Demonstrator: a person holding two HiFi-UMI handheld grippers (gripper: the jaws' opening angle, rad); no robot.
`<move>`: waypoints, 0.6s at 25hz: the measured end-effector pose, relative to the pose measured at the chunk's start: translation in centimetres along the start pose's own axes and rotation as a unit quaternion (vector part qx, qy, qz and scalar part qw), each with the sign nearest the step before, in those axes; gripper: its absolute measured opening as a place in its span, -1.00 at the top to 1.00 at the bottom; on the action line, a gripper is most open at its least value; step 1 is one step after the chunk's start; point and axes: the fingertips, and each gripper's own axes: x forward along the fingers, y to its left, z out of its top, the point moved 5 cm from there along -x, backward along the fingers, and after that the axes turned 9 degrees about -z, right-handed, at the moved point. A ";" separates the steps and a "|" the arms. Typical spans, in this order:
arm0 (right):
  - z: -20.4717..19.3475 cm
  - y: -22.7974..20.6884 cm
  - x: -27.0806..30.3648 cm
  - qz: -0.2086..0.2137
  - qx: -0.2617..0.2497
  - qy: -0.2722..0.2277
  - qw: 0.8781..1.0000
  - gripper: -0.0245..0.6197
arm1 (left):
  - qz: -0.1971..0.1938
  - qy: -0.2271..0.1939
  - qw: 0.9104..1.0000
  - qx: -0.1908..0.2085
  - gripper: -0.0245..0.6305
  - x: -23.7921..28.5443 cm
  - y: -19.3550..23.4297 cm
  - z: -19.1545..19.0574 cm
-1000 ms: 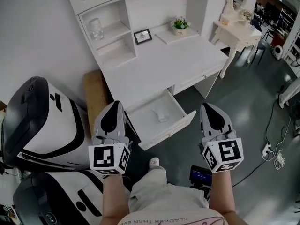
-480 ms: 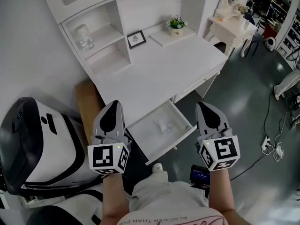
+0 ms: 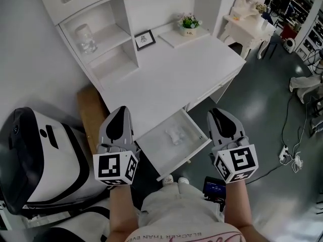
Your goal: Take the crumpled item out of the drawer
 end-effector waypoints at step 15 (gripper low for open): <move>-3.3 -0.9 3.3 0.035 0.031 0.070 0.996 0.18 | 0.010 0.039 0.999 -0.015 0.90 0.9 -0.7 -2.4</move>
